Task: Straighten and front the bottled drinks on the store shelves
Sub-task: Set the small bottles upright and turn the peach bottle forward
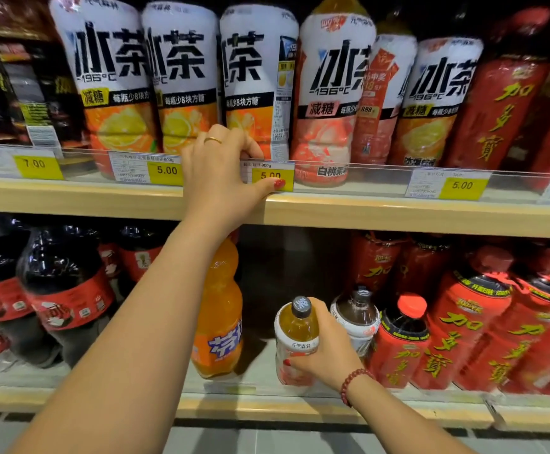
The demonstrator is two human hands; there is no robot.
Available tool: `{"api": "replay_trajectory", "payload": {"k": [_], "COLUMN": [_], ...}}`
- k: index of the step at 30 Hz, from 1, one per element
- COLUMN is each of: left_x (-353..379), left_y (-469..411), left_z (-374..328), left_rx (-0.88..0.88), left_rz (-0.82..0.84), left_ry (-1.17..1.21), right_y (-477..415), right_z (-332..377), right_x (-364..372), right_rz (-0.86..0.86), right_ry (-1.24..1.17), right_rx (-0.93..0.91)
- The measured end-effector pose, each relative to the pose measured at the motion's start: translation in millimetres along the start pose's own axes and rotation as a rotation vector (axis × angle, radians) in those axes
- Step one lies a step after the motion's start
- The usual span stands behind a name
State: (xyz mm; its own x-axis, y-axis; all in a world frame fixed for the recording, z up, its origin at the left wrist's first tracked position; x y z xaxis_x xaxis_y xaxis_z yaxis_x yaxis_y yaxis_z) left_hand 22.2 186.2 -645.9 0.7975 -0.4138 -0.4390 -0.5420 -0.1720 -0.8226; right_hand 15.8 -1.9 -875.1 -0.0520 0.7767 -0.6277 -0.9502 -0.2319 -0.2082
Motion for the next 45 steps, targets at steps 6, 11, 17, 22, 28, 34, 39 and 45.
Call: {"api": "replay_trajectory", "payload": {"k": [6,11,17,22,28,34,39,45], "left_x": [0.3,-0.6,-3.0,-3.8,-3.8,-3.5,-4.4,-4.4], "left_y": [1.0,0.1,-5.7,-7.2,-6.6,-6.0,-5.0,-3.8], "left_z": [1.5,1.1,-0.6,0.8,2.1,3.4,3.3,3.2], "left_rx": [0.0,-0.007,-0.019,-0.033,0.012,0.059,0.071,0.068], "left_rz": [-0.012,-0.001,0.026,0.031,-0.013,-0.027,-0.021,-0.017], "left_ry": [0.008,0.0,-0.01,0.033,0.08,0.088,0.106,0.096], "right_y": [18.3,24.7,42.6,28.6,-16.1,-52.5,-74.3,-90.4], "right_z": [6.2,42.4,104.7,153.0,194.0,211.1,212.8,198.4], "right_x": [-4.8,-47.4,-124.0,-187.8,-248.2,-275.0,-278.8,-255.5], "right_rz": [-0.02,-0.208,-0.396,-0.493,-0.655,-0.859,-0.969,-0.89], "right_ry": [0.05,-0.123,-0.362,-0.602,-0.71,-0.679,-0.615,-0.48], "right_rx": [-0.101,-0.178,-0.322,-0.336,-0.356,-0.379,-0.427,-0.396]}}
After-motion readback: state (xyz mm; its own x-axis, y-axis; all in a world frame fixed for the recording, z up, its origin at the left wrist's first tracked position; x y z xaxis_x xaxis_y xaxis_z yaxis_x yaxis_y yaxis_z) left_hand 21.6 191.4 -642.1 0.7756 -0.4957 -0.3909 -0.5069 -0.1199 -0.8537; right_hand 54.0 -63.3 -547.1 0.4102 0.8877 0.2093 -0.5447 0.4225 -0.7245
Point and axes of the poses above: each hand's wrist, its own y-axis away from the middle knuckle, its own x-axis out of the palm, z = x × y, the point moved 2 cm from there along -y, towards the middle knuckle, and after that the axes turned 6 degrees about -z, right-handed, at the moved point
